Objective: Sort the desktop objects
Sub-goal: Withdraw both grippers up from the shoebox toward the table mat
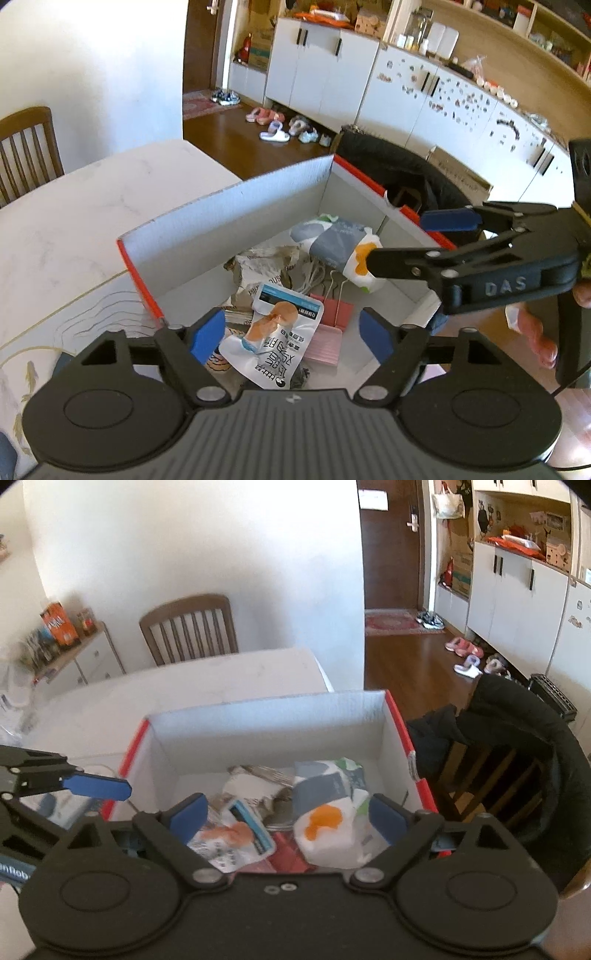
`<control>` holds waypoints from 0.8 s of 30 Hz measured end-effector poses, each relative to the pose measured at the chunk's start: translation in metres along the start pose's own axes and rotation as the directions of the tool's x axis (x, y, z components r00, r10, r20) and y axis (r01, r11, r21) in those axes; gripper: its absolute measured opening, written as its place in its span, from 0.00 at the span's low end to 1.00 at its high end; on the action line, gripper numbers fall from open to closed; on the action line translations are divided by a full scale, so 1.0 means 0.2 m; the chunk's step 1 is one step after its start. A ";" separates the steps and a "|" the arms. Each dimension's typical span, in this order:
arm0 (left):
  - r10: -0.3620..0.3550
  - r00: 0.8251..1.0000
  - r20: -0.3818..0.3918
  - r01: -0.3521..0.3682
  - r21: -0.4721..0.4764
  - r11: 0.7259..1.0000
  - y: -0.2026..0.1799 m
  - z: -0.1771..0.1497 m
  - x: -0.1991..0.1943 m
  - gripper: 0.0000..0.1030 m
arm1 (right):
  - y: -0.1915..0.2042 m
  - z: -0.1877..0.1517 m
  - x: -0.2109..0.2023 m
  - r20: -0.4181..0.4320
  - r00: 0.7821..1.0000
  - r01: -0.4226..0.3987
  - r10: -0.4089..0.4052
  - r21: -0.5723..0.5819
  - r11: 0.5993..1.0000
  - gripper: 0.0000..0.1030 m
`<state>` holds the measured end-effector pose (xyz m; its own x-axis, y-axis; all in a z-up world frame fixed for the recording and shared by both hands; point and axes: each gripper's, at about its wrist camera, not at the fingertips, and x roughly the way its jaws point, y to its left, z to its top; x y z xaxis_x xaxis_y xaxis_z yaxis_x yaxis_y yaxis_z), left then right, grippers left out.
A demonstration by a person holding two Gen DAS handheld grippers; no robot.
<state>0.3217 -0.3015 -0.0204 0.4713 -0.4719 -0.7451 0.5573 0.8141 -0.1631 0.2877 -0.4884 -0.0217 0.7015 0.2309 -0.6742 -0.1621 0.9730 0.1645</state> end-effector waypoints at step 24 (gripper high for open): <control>0.061 0.988 0.140 -0.057 -0.029 0.998 0.30 -0.30 -0.51 1.00 | 0.40 -0.14 -0.21 0.116 0.993 -0.017 0.010 0.063 0.998 1.00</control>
<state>0.2663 -0.1843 0.0067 0.5954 -0.4641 -0.6558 0.5093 0.8493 -0.1386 0.2258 -0.4202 -0.0003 0.7756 0.2379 -0.5846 -0.1300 0.9666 0.2208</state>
